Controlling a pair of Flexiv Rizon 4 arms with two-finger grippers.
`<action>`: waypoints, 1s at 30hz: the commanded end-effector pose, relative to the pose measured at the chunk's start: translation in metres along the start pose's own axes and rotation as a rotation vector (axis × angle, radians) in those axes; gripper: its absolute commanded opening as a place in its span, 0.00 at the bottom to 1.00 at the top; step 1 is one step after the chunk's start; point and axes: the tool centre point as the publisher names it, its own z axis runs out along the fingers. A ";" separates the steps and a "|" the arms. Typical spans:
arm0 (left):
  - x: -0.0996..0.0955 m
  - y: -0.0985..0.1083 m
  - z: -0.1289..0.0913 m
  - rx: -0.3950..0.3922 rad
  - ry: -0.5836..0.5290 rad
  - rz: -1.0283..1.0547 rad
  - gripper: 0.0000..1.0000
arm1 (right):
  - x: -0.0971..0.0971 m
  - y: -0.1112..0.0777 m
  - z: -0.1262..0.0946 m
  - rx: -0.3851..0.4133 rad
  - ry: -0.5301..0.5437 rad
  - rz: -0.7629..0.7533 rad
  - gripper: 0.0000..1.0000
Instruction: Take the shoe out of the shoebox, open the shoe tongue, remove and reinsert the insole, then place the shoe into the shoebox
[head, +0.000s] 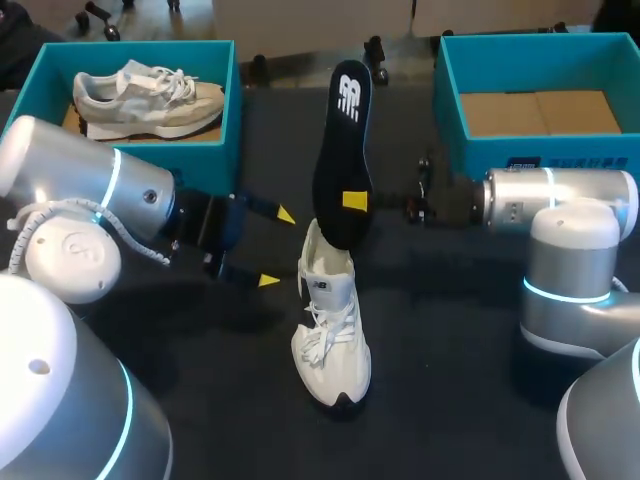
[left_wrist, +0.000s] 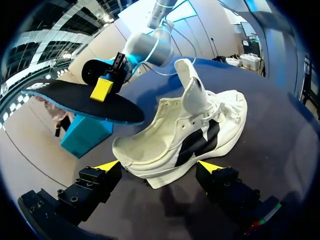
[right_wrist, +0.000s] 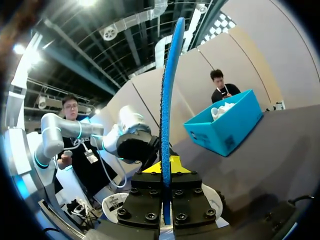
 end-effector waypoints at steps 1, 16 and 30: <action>-0.004 -0.008 0.003 -0.055 0.021 -0.022 1.00 | -0.003 -0.001 0.004 0.007 0.005 0.007 0.00; -0.009 -0.019 0.002 -0.097 0.023 -0.069 1.00 | -0.010 -0.012 0.005 0.000 0.016 0.039 0.00; -0.007 -0.018 0.002 -0.099 0.033 -0.086 1.00 | -0.013 -0.019 0.005 0.009 0.025 0.065 0.00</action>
